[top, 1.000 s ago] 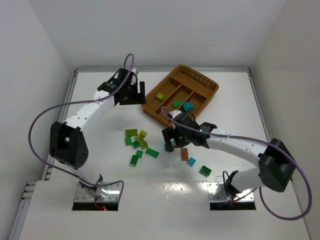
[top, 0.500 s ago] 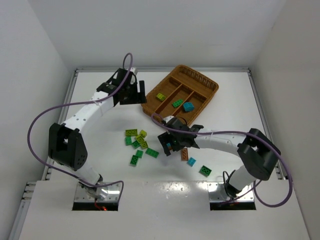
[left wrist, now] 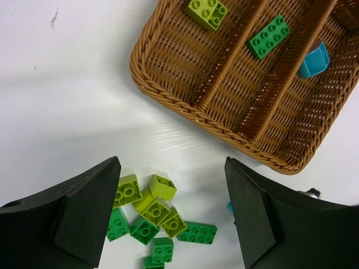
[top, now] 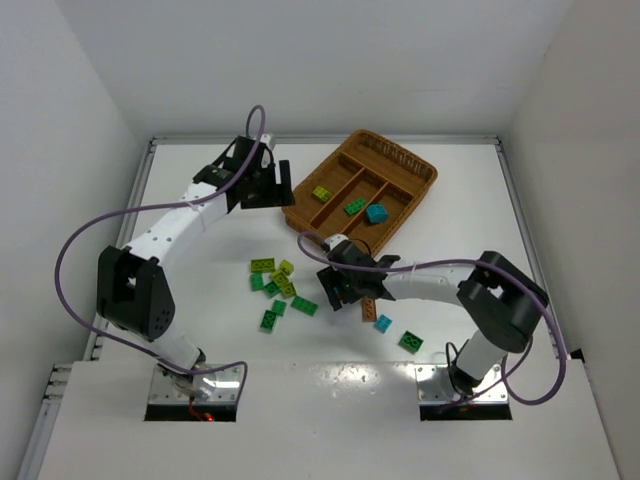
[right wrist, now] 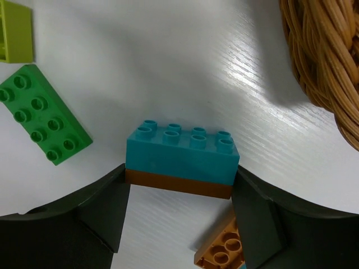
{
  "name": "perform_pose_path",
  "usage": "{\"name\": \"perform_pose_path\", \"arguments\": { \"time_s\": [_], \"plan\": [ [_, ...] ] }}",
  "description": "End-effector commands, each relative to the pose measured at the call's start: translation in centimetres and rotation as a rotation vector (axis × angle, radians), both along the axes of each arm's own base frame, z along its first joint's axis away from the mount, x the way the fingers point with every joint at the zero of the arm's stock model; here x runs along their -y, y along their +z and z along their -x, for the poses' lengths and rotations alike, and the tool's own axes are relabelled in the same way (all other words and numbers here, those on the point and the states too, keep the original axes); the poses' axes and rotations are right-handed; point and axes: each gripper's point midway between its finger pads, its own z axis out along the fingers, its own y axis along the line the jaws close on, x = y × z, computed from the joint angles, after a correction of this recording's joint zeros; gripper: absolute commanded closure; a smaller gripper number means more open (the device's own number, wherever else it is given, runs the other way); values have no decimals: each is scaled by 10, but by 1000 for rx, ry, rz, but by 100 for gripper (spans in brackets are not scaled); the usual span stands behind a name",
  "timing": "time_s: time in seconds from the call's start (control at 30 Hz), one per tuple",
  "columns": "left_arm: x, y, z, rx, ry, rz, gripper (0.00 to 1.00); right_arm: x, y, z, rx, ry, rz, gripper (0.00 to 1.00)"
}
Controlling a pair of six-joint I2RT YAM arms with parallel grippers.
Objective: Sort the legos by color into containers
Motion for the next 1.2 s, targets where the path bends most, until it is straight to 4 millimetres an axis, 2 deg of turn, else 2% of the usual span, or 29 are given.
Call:
{"name": "perform_pose_path", "arguments": {
  "time_s": [0.0,0.07,0.13,0.2,0.23,0.27,0.33,0.37,0.4,0.43,0.5,0.57,0.7,0.73,0.77,0.8,0.87,1.03,1.17],
  "plan": [
    [6,16,0,46,-6,33,18,-6,4,-6,45,-6,-14,32],
    [6,16,0,46,-6,33,18,-2,7,-6,55,-13,-10,38],
    [14,17,5,39,-64,54,18,0,21,-7,84,-20,-32,48],
    [24,11,10,5,-143,96,18,0,34,-7,101,-21,-53,50],
    [30,9,17,-8,-200,114,18,1,40,-3,103,-2,-65,51],
    [41,7,28,-50,-282,189,18,0,59,-4,144,4,-107,51],
    [48,-1,45,-97,-374,249,18,1,75,2,161,35,-144,51],
    [62,1,59,-131,-460,340,18,-1,86,2,183,51,-169,51],
    [68,2,67,-146,-501,384,18,2,101,5,211,51,-202,51],
    [82,7,86,-171,-606,514,18,6,105,6,223,45,-205,51],
    [93,12,99,-185,-673,602,18,10,118,8,248,52,-223,50],
    [101,18,104,-159,-715,639,11,12,122,9,252,59,-219,50],
    [115,26,118,-147,-788,666,4,11,128,8,253,59,-220,50],
    [117,19,121,-173,-789,665,4,10,128,10,247,66,-225,50],
    [118,20,124,-171,-810,674,3,10,131,10,253,66,-232,50],
    [120,7,126,-213,-805,673,3,10,131,10,253,66,-232,50],
    [127,0,133,-252,-830,684,3,8,135,8,260,66,-240,50],
    [138,-26,139,-328,-829,665,3,6,137,7,266,66,-247,50],
    [152,-38,148,-365,-865,655,3,5,141,6,272,65,-254,49]
  ]
}}
